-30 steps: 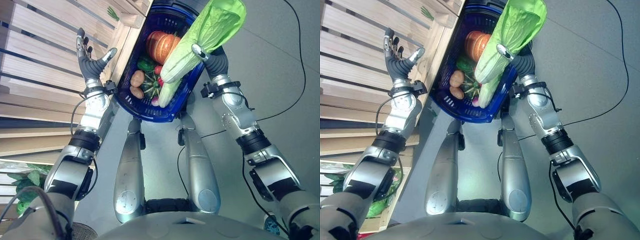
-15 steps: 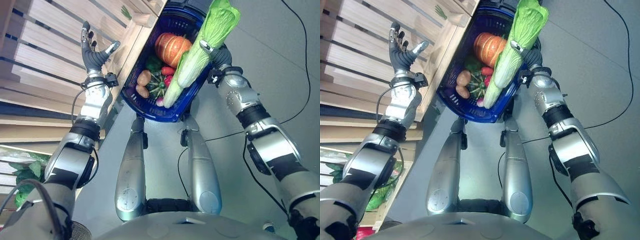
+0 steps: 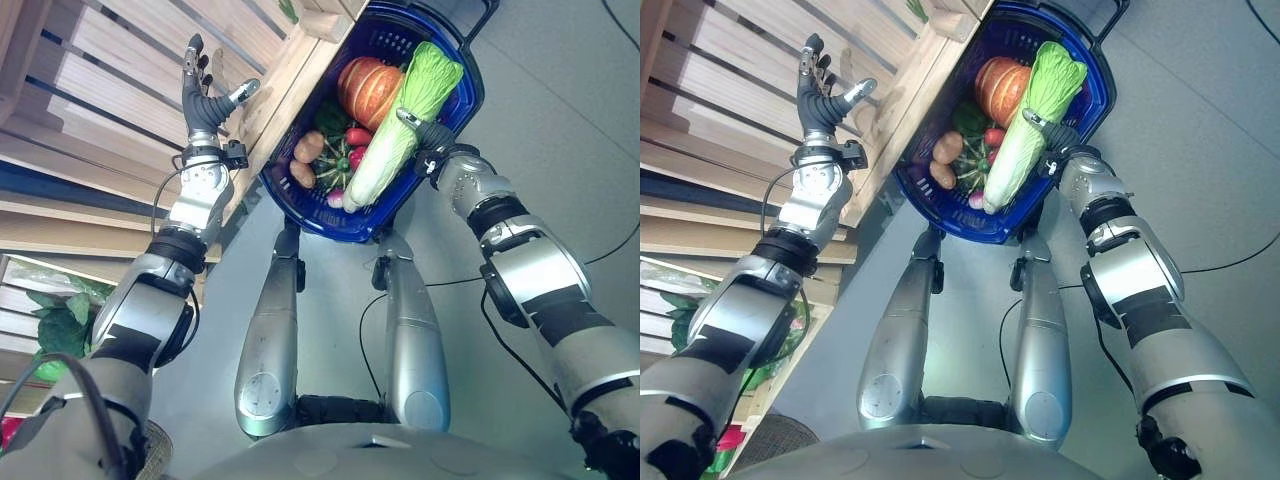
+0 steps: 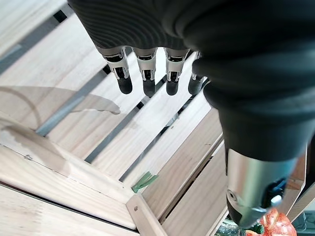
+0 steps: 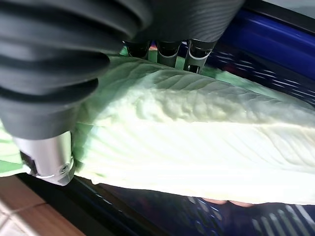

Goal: Pick up fruits and vegetables into the basket

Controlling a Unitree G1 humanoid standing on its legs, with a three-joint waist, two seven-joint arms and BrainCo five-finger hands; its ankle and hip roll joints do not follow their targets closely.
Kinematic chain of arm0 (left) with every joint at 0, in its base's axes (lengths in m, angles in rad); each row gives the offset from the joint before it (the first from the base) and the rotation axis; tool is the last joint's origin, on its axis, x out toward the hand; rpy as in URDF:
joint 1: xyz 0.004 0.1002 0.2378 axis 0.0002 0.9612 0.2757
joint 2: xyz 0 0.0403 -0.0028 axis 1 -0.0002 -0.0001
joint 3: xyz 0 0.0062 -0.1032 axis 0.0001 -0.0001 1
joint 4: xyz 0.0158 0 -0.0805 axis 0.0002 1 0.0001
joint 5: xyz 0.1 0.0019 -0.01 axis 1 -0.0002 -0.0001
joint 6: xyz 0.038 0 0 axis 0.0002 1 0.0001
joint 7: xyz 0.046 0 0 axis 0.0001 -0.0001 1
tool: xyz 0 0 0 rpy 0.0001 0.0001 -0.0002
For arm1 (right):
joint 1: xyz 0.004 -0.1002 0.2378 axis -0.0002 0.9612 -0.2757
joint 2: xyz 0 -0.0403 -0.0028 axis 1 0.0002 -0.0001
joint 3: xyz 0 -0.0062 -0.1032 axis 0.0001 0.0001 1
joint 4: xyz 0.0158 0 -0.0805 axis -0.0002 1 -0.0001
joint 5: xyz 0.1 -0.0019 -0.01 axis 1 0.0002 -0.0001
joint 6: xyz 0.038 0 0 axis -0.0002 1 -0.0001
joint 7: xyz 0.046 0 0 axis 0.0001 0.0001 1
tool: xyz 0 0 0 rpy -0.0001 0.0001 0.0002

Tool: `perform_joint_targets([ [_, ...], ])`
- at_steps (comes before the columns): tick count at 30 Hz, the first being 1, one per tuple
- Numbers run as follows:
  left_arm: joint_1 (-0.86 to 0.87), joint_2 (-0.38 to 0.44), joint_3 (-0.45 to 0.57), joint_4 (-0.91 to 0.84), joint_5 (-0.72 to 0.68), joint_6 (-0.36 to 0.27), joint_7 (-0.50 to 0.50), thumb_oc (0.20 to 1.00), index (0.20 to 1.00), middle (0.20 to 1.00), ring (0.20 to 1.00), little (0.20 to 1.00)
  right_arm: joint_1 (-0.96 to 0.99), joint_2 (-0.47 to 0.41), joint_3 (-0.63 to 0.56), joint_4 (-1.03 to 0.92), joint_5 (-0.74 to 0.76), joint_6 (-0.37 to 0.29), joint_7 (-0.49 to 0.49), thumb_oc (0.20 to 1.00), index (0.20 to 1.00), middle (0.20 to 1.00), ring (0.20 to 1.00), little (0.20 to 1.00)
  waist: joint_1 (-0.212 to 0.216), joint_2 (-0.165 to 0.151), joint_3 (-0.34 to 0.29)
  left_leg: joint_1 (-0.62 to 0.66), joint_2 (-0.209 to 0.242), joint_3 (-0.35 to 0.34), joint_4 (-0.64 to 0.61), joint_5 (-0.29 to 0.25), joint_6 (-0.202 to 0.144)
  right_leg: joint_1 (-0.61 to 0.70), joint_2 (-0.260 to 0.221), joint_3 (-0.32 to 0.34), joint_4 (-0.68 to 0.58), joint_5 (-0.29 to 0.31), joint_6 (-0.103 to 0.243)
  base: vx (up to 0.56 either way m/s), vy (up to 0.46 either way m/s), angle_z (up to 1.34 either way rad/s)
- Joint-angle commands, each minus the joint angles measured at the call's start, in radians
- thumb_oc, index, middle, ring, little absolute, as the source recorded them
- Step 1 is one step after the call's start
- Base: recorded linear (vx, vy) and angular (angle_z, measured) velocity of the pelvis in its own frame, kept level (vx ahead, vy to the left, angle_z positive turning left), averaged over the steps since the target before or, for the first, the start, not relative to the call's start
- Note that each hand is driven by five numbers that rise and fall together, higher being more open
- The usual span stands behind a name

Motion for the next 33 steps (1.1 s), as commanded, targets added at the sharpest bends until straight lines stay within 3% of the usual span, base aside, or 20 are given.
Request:
perform_joint_targets([
  [1, -0.015, -0.050, 0.031, -0.005, 0.005, -0.077, 0.016, 1.000, 1.000, 1.000, 1.000, 1.000, -0.026, -0.017, -0.006, 0.013, 0.010, 0.010, 0.002, 0.200, 0.200, 0.200, 0.200, 0.200, 0.002, 0.093, -0.043, -0.059, -0.083, 0.026, 0.069, -0.063, 0.035, 0.014, 0.041, -0.066, 0.066, -0.109, 0.030, 0.01, 0.037, 0.03],
  [16, 0.005, -0.090, 0.029, -0.029, 0.025, -0.106, 0.052, 1.000, 1.000, 1.000, 1.000, 1.000, -0.041, -0.049, -0.034, 0.097, -0.070, 0.111, -0.132, 0.200, 0.200, 0.200, 0.200, 0.200, 0.004, 0.123, -0.043, -0.097, -0.085, 0.027, 0.078, -0.052, 0.037, -0.036, 0.038, -0.057, 0.087, -0.103, 0.033, 0.00, 0.009, 0.01],
  [18, 0.010, -0.092, 0.026, -0.031, 0.025, -0.114, 0.059, 1.000, 1.000, 1.000, 1.000, 1.000, -0.043, -0.057, -0.033, 0.105, -0.087, 0.134, -0.162, 0.511, 0.511, 0.511, 0.511, 0.511, 0.004, 0.128, -0.043, -0.103, -0.085, 0.026, 0.079, -0.052, 0.037, -0.043, 0.038, -0.054, 0.091, -0.104, 0.034, 0.00, 0.032, 0.04],
  [19, 0.015, -0.093, 0.027, -0.040, 0.024, -0.112, 0.064, 1.000, 1.000, 1.000, 1.000, 1.000, -0.042, -0.062, -0.036, 0.113, -0.099, 0.151, -0.176, 1.000, 1.000, 1.000, 1.000, 1.000, 0.004, 0.131, -0.043, -0.106, -0.086, 0.025, 0.078, -0.051, 0.038, -0.048, 0.038, -0.053, 0.090, -0.103, 0.034, 0.00, 0.000, 0.00],
  [33, 0.035, -0.098, 0.029, -0.063, 0.030, -0.123, 0.073, 1.000, 1.000, 1.000, 1.000, 1.000, -0.046, -0.076, -0.040, 0.132, -0.108, 0.170, -0.176, 1.000, 1.000, 1.000, 1.000, 1.000, 0.002, 0.138, -0.043, -0.112, -0.083, 0.028, 0.077, -0.048, 0.039, -0.057, 0.040, -0.045, 0.089, -0.100, 0.035, 0.00, 0.000, 0.00],
])
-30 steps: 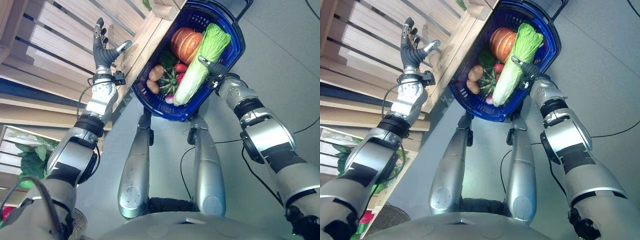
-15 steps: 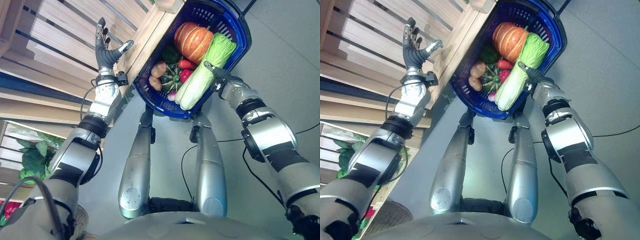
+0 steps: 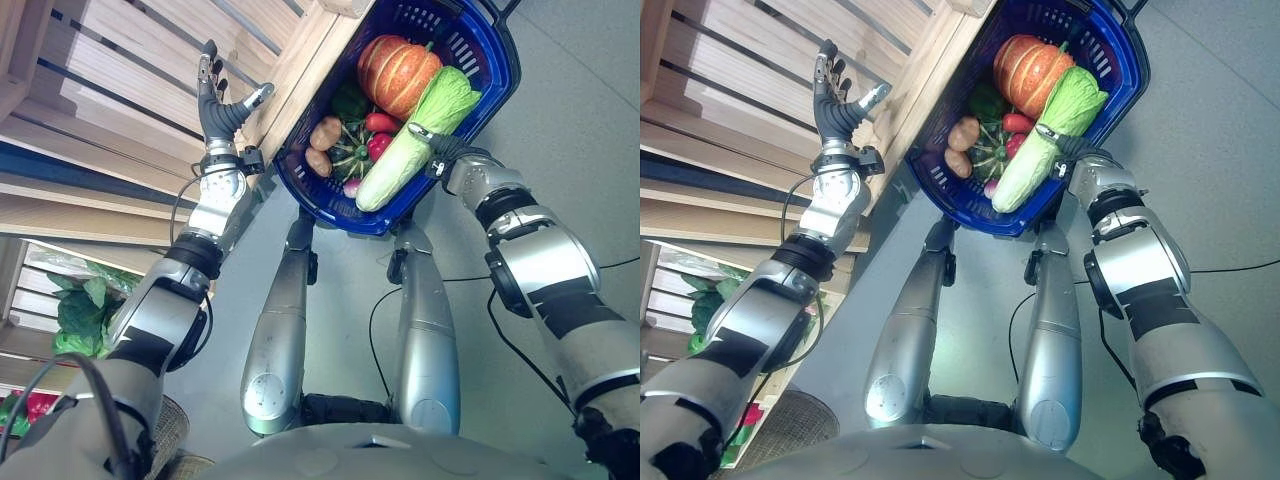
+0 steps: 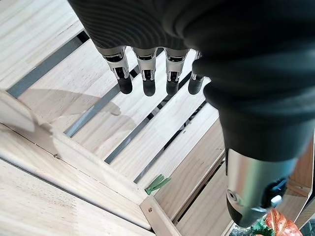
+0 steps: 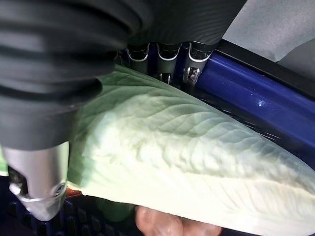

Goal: Pick up fruits and vegetables into the basket

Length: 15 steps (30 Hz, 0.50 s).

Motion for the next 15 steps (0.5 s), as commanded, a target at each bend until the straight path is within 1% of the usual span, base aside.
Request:
perform_joint_targets([
  [1, 0.020, -0.033, 0.034, -0.056, 0.028, -0.071, 0.021, 1.000, 1.000, 1.000, 1.000, 1.000, 0.012, -0.060, 0.010, 0.037, -0.020, 0.015, -0.021, 1.000, 1.000, 1.000, 1.000, 1.000, -0.008, 0.092, -0.045, -0.038, -0.069, 0.032, 0.055, -0.054, 0.043, 0.024, 0.056, -0.047, 0.046, -0.093, 0.033, 0.00, 0.000, 0.00],
  [4, 0.024, -0.032, 0.036, -0.062, 0.043, -0.063, 0.026, 1.000, 1.000, 1.000, 1.000, 1.000, 0.016, -0.060, 0.007, 0.037, -0.022, 0.011, -0.021, 1.000, 1.000, 1.000, 1.000, 1.000, -0.009, 0.090, -0.045, -0.030, -0.069, 0.031, 0.049, -0.054, 0.044, 0.031, 0.058, -0.047, 0.041, -0.092, 0.033, 0.00, 0.000, 0.00],
  [6, 0.025, -0.026, 0.036, -0.063, 0.061, -0.045, 0.023, 1.000, 1.000, 1.000, 1.000, 1.000, 0.020, -0.059, 0.002, 0.039, -0.030, 0.001, -0.017, 1.000, 1.000, 1.000, 1.000, 1.000, -0.009, 0.089, -0.045, -0.021, -0.072, 0.028, 0.047, -0.055, 0.046, 0.039, 0.059, -0.045, 0.039, -0.092, 0.033, 0.00, 0.000, 0.00],
  [8, 0.038, -0.005, 0.023, -0.067, 0.109, -0.012, 0.023, 1.000, 1.000, 1.000, 1.000, 1.000, 0.041, -0.057, -0.006, 0.034, -0.026, -0.028, -0.014, 1.000, 1.000, 1.000, 1.000, 1.000, -0.009, 0.085, -0.045, -0.001, -0.078, 0.024, 0.051, -0.064, 0.049, 0.061, 0.059, -0.044, 0.035, -0.093, 0.032, -0.02, -0.011, 0.00],
  [9, 0.040, -0.004, 0.023, -0.068, 0.108, -0.009, 0.022, 1.000, 1.000, 1.000, 1.000, 1.000, 0.042, -0.057, -0.006, 0.034, -0.026, -0.029, -0.014, 1.000, 1.000, 1.000, 1.000, 1.000, -0.009, 0.084, -0.045, 0.002, -0.078, 0.024, 0.051, -0.065, 0.049, 0.063, 0.059, -0.044, 0.035, -0.093, 0.032, 0.00, 0.000, 0.00],
  [11, 0.075, 0.017, 0.025, -0.072, 0.089, 0.018, 0.015, 1.000, 1.000, 1.000, 1.000, 1.000, 0.064, -0.053, -0.007, 0.029, -0.040, -0.050, -0.006, 1.000, 1.000, 1.000, 1.000, 1.000, -0.009, 0.082, -0.045, 0.042, -0.084, 0.023, 0.039, -0.070, 0.051, 0.105, 0.058, -0.045, 0.015, -0.089, 0.032, -0.02, 0.007, -0.02],
  [13, 0.092, 0.022, 0.030, -0.073, 0.091, 0.024, 0.012, 1.000, 1.000, 1.000, 1.000, 1.000, 0.073, -0.053, -0.004, 0.028, -0.047, -0.052, -0.005, 1.000, 1.000, 1.000, 1.000, 1.000, -0.010, 0.082, -0.045, 0.066, -0.085, 0.025, 0.028, -0.070, 0.051, 0.129, 0.057, -0.045, 0.000, -0.086, 0.032, -0.03, 0.026, -0.03],
  [15, 0.125, 0.034, 0.038, -0.073, 0.077, 0.016, 0.002, 1.000, 1.000, 1.000, 1.000, 1.000, 0.092, -0.062, -0.003, 0.026, -0.052, -0.054, 0.005, 1.000, 1.000, 1.000, 1.000, 1.000, -0.011, 0.084, -0.045, 0.102, -0.086, 0.033, 0.016, -0.070, 0.051, 0.166, 0.051, -0.047, -0.019, -0.084, 0.031, -0.04, 0.040, -0.04],
])
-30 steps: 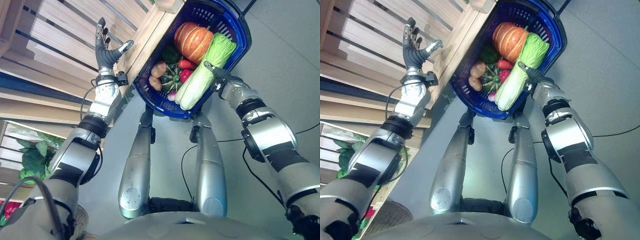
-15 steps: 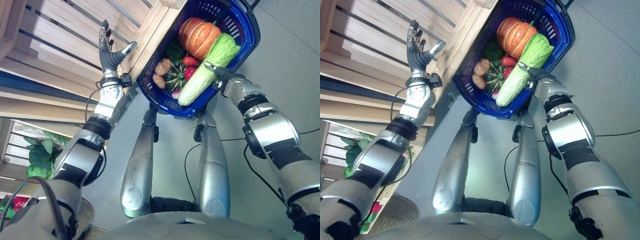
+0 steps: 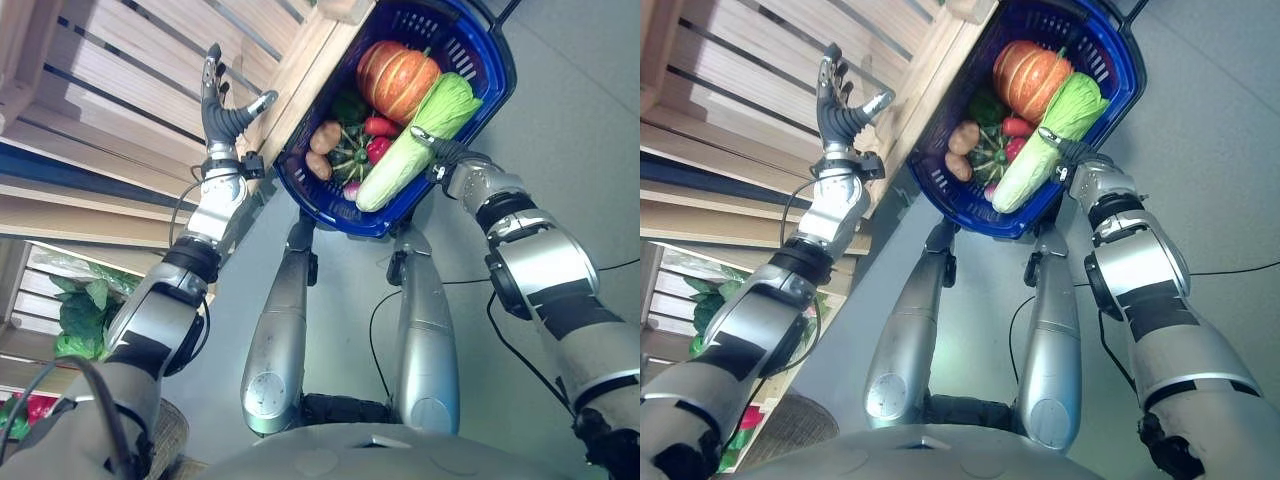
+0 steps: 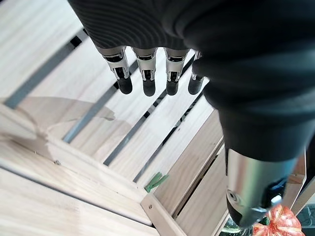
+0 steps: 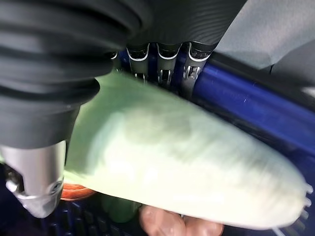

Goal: Pick up fruits and vegetables into the basket

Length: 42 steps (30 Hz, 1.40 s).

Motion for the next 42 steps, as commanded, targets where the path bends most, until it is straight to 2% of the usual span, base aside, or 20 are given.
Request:
perform_joint_targets([
  [1, 0.057, 0.013, 0.043, -0.033, 0.014, -0.036, -0.011, 1.000, 1.000, 1.000, 1.000, 1.000, 0.043, -0.066, 0.010, 0.024, -0.043, -0.026, 0.007, 1.000, 1.000, 1.000, 1.000, 1.000, -0.012, 0.084, -0.045, 0.040, -0.085, 0.028, 0.007, -0.062, 0.038, 0.098, 0.044, -0.055, -0.001, -0.086, 0.030, -0.04, 0.039, -0.06],
  [7, 0.088, 0.036, 0.066, -0.042, -0.013, -0.034, -0.067, 1.000, 1.000, 1.000, 1.000, 1.000, 0.057, -0.081, -0.006, 0.024, -0.061, -0.045, 0.042, 1.000, 1.000, 1.000, 1.000, 1.000, -0.010, 0.078, -0.045, 0.115, -0.079, 0.041, 0.010, -0.077, 0.035, 0.185, 0.028, -0.069, -0.011, -0.099, 0.029, -0.01, 0.014, -0.03],
  [12, 0.082, 0.033, 0.057, -0.050, -0.011, -0.035, -0.064, 1.000, 1.000, 1.000, 1.000, 1.000, 0.053, -0.071, 0.005, 0.007, -0.068, -0.087, 0.047, 1.000, 1.000, 1.000, 1.000, 1.000, -0.008, 0.066, -0.045, 0.141, -0.075, 0.038, 0.000, -0.074, 0.037, 0.218, 0.032, -0.073, -0.027, -0.095, 0.024, 0.00, 0.000, -0.01],
  [19, 0.069, 0.043, 0.038, -0.036, 0.000, -0.023, -0.070, 1.000, 1.000, 1.000, 1.000, 1.000, 0.057, -0.047, 0.025, -0.050, -0.067, -0.135, 0.024, 1.000, 1.000, 1.000, 1.000, 1.000, -0.007, 0.041, -0.045, 0.170, -0.067, 0.030, -0.025, -0.073, 0.040, 0.249, 0.044, -0.076, -0.044, -0.098, 0.020, -0.01, -0.020, 0.01],
  [25, 0.114, 0.070, 0.016, -0.013, 0.042, -0.008, -0.101, 1.000, 1.000, 1.000, 1.000, 1.000, 0.135, -0.049, 0.038, -0.096, -0.119, -0.205, -0.013, 1.000, 1.000, 1.000, 1.000, 1.000, -0.011, 0.021, -0.045, 0.258, -0.059, 0.025, -0.073, -0.077, 0.041, 0.335, 0.038, -0.079, -0.088, -0.094, 0.027, 0.01, 0.004, 0.03],
  [30, 0.217, 0.086, 0.021, 0.013, 0.082, -0.003, -0.134, 1.000, 1.000, 1.000, 1.000, 1.000, 0.281, -0.063, 0.015, -0.127, -0.115, -0.249, -0.009, 1.000, 1.000, 1.000, 1.000, 1.000, -0.020, 0.003, -0.093, 0.332, -0.044, 0.028, -0.130, -0.075, 0.037, 0.420, 0.029, -0.078, -0.156, -0.078, 0.037, 0.08, 0.022, 0.00],
  [37, 0.369, 0.098, 0.035, 0.088, 0.144, 0.005, -0.193, 1.000, 1.000, 1.000, 1.000, 1.000, 0.521, -0.073, -0.052, -0.139, -0.158, -0.286, 0.025, 1.000, 1.000, 1.000, 1.000, 1.000, -0.041, -0.020, -0.199, 0.450, -0.025, 0.037, -0.211, -0.081, 0.031, 0.556, 0.022, -0.072, -0.262, -0.058, 0.050, 0.15, 0.019, -0.06],
  [42, 0.452, 0.085, 0.062, 0.154, 0.199, 0.009, -0.235, 1.000, 1.000, 1.000, 1.000, 1.000, 0.659, -0.058, -0.096, -0.136, -0.203, -0.292, 0.037, 1.000, 1.000, 1.000, 1.000, 1.000, -0.052, -0.030, -0.263, 0.522, -0.017, 0.045, -0.242, -0.091, 0.031, 0.631, 0.025, -0.062, -0.307, -0.052, 0.057, 0.16, 0.009, -0.05],
])
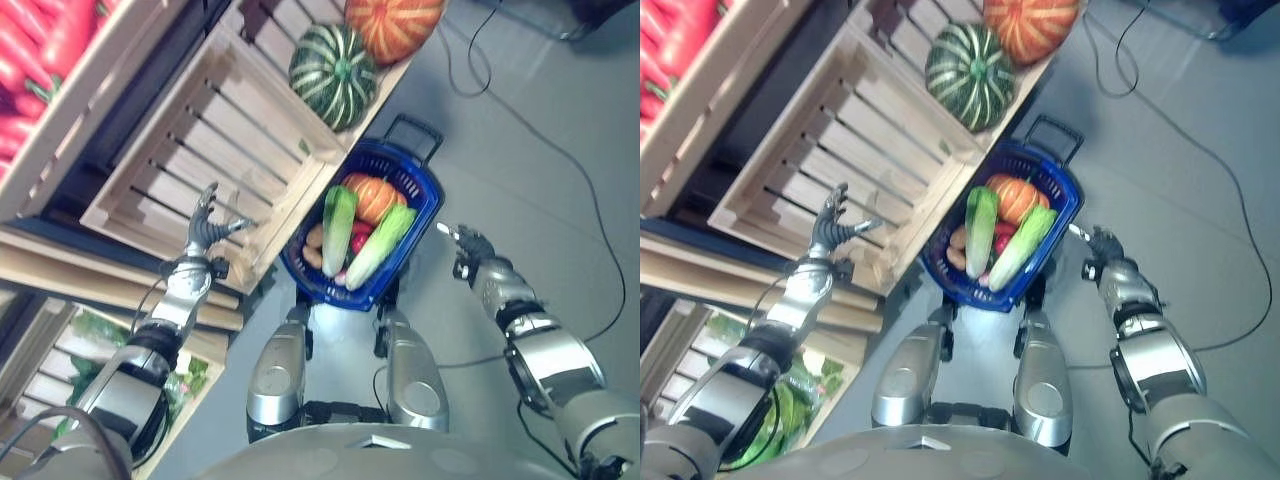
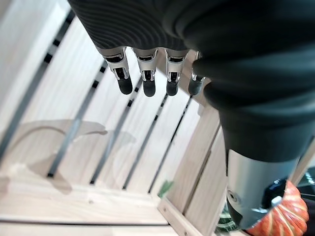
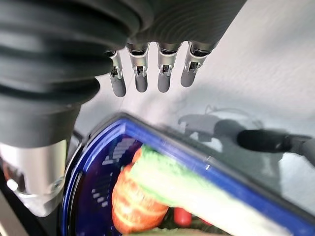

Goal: Pick up fruits and vegetables into the basket

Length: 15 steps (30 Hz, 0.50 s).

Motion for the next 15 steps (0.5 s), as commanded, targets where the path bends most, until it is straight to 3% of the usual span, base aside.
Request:
perform_joint_targets([
  [1, 0.039, -0.013, 0.048, 0.091, 0.088, -0.015, -0.037, 1.000, 1.000, 1.000, 1.000, 1.000, 0.091, 0.001, -0.018, 0.025, -0.065, -0.041, 0.023, 1.000, 1.000, 1.000, 1.000, 1.000, -0.023, -0.039, -0.113, -0.014, -0.050, 0.012, 0.051, -0.086, 0.013, 0.073, -0.005, -0.027, 0.047, -0.095, 0.035, 0.26, 0.022, -0.06],
  [5, 0.119, -0.033, 0.069, 0.155, 0.141, -0.025, -0.079, 1.000, 1.000, 1.000, 1.000, 1.000, 0.202, 0.010, -0.051, 0.044, -0.140, -0.046, 0.045, 1.000, 1.000, 1.000, 1.000, 1.000, -0.027, -0.044, -0.174, 0.039, -0.042, 0.021, 0.042, -0.098, 0.015, 0.122, -0.004, -0.022, 0.035, -0.099, 0.041, 0.21, 0.008, -0.07],
  [8, 0.183, -0.063, 0.079, 0.218, 0.189, -0.001, -0.137, 1.000, 1.000, 1.000, 1.000, 1.000, 0.278, 0.043, -0.062, 0.058, -0.206, -0.025, 0.040, 1.000, 1.000, 1.000, 1.000, 1.000, -0.032, -0.050, -0.232, 0.099, -0.032, 0.025, 0.018, -0.105, 0.015, 0.174, -0.002, -0.020, 0.012, -0.100, 0.049, 0.18, -0.001, -0.14],
  [15, 0.264, -0.121, 0.075, 0.380, 0.233, 0.066, -0.302, 1.000, 1.000, 1.000, 1.000, 1.000, 0.348, 0.084, -0.063, 0.085, -0.290, -0.017, 0.058, 1.000, 1.000, 1.000, 1.000, 1.000, -0.044, -0.063, -0.286, 0.167, -0.013, 0.044, -0.030, -0.106, 0.006, 0.237, -0.008, -0.021, -0.052, -0.078, 0.072, 0.06, 0.009, -0.05],
])
